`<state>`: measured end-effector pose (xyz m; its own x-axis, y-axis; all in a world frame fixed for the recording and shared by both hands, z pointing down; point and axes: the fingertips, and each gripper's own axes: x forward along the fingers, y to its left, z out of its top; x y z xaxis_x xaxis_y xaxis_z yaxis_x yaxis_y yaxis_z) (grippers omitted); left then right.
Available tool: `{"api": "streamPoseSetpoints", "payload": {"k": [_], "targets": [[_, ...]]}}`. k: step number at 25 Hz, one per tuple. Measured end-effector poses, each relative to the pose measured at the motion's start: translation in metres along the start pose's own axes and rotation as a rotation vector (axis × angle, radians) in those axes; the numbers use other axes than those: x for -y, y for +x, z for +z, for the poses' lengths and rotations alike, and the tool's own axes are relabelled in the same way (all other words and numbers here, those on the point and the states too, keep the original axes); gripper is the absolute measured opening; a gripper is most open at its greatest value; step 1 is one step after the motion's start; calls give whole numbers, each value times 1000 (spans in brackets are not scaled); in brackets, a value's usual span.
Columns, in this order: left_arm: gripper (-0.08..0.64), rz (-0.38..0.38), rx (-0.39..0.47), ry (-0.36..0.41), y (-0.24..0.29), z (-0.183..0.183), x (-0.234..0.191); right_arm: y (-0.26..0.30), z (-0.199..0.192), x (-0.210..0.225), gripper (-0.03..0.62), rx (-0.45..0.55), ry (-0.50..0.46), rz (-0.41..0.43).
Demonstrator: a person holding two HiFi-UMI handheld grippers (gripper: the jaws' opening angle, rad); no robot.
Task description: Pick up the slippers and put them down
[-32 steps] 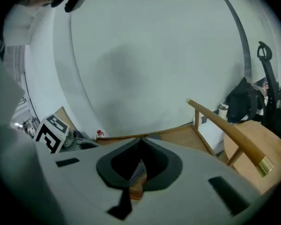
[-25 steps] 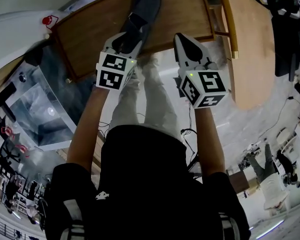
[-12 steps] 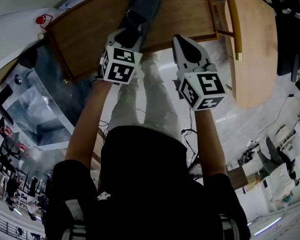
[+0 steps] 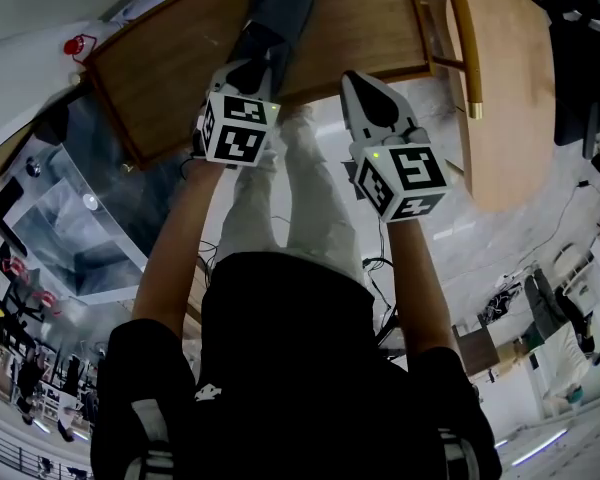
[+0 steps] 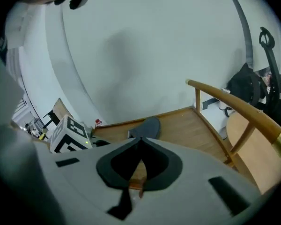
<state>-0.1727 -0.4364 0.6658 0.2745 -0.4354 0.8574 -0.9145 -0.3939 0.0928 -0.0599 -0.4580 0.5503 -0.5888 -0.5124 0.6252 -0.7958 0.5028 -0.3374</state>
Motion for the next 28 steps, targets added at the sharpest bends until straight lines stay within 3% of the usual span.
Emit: {"api": "streamPoseSetpoints", "payload": {"k": [7, 12, 28], "targets": [[26, -2, 2, 31, -1, 1, 1, -2, 0, 3, -14, 6, 3, -7], [21, 34, 29, 110, -6, 6, -1, -5, 1, 3, -14, 13, 2, -12], [17, 33, 109, 84, -49, 21, 0, -34, 14, -14, -14, 67, -14, -44]]}}
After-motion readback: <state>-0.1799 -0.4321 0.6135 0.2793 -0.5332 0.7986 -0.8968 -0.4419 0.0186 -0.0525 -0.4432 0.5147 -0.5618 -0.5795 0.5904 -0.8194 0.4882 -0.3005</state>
